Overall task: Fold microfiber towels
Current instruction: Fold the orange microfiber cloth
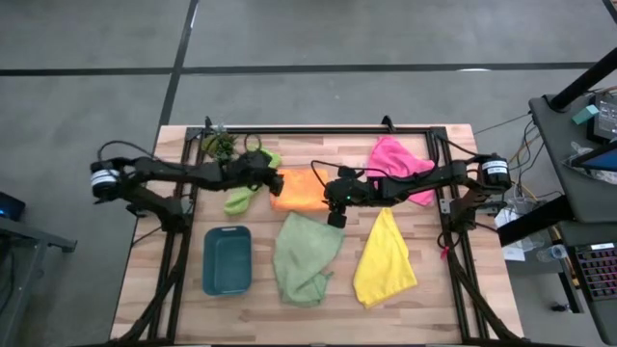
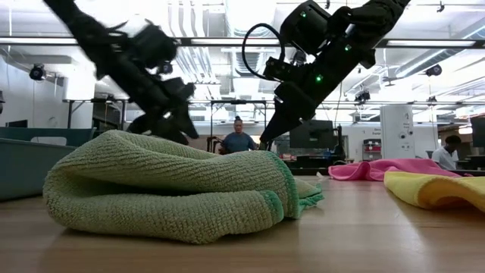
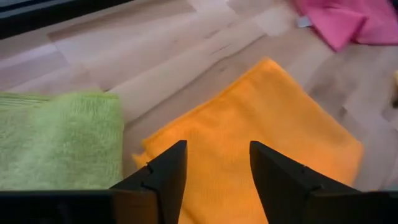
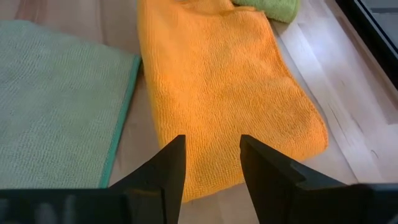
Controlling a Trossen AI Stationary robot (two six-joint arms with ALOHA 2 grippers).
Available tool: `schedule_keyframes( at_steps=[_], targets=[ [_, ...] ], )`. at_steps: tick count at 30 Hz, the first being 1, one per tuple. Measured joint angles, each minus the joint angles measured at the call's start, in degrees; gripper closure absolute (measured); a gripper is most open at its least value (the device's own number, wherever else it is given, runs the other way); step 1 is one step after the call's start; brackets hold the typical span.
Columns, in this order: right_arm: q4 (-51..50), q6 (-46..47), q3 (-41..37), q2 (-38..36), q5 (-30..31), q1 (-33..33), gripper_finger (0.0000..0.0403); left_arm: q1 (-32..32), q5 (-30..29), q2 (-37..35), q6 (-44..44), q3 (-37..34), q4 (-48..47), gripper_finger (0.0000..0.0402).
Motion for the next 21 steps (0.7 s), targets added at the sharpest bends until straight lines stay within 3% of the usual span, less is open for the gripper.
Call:
schedule_keyframes(
  at_steps=[7,14,21],
  targets=[
    [0.1,0.7,-0.4,0.0,0.0,0.0,0.0259,3.2,-0.2,8.7,1.8,11.8,-18.7,0.0249],
    [1.0,1.2,-1.4,0.0,0.0,0.0,0.0259,3.9,0.0,12.3,2.0,14.7,-21.6,0.0247],
    [1.7,1.4,-2.6,0.0,0.0,0.0,0.0259,4.2,0.0,12.3,1.5,13.2,-18.0,0.0216]
  ],
)
